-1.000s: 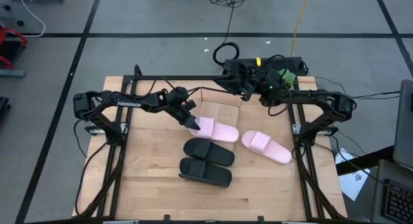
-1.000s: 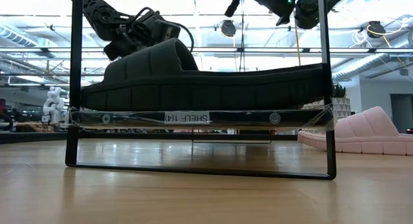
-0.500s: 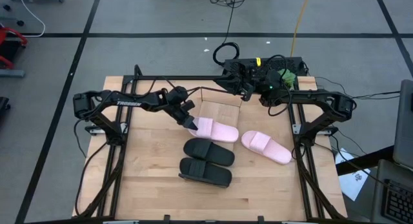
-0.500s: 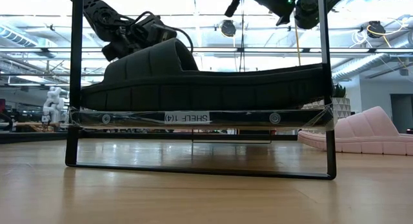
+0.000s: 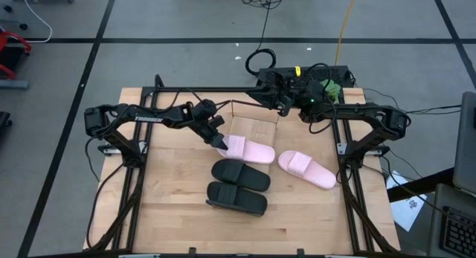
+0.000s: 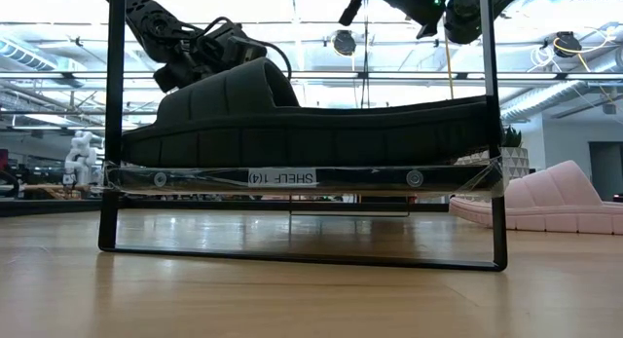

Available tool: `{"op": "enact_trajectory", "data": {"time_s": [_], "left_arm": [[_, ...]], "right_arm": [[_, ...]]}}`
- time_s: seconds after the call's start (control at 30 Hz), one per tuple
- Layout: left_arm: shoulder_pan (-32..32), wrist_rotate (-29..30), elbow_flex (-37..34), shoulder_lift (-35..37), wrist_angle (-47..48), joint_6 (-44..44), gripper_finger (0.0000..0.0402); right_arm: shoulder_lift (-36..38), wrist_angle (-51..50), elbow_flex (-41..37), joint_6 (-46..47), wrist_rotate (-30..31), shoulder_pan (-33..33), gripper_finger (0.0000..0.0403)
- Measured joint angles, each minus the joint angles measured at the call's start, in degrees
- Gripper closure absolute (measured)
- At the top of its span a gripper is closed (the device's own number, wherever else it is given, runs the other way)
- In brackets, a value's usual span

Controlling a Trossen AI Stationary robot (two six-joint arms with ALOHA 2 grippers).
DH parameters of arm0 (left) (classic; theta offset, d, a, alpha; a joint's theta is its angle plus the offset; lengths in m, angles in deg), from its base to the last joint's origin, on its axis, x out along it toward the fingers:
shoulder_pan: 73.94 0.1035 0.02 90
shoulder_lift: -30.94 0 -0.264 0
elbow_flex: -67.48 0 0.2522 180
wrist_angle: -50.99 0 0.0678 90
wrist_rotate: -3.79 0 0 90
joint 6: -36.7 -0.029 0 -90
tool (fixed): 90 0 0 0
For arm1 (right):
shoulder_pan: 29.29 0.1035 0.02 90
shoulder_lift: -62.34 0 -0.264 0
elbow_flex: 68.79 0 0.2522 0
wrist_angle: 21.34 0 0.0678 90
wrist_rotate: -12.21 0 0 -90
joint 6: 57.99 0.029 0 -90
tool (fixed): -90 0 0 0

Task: Pick and place slides into the shelf
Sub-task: Put the left pink slide on the shelf, then put the pink slide on the shelf

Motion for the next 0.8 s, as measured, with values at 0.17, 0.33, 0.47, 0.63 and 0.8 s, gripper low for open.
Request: {"op": "enact_trajectory", "data": {"time_s": [0.17, 0.33, 0.47, 0.63, 0.8], "left_arm": [[0.96, -0.13, 0.00, 0.00, 0.07, -0.69, 0.0331], [2.27, -0.31, 0.00, 0.16, 0.52, -1.21, 0.0331], [3.62, -0.42, 0.00, 1.42, 3.37, -2.67, 0.0331], [6.61, 0.32, 0.00, 5.33, 9.17, -5.63, 0.0331], [10.11, 3.55, 0.00, 11.21, 15.74, -8.29, 0.0331]], "right_arm": [[0.00, 0.00, 0.00, 0.00, 0.00, 0.00, 0.0310], [0.00, 0.00, 0.00, 0.00, 0.00, 0.00, 0.0310], [0.00, 0.00, 0.00, 0.00, -0.14, 0.00, 0.0310], [0.00, -0.02, 0.00, 0.02, -0.50, 0.00, 0.0310], [0.00, -0.03, 0.00, 6.06, -10.37, -0.82, 0.0310]]}}
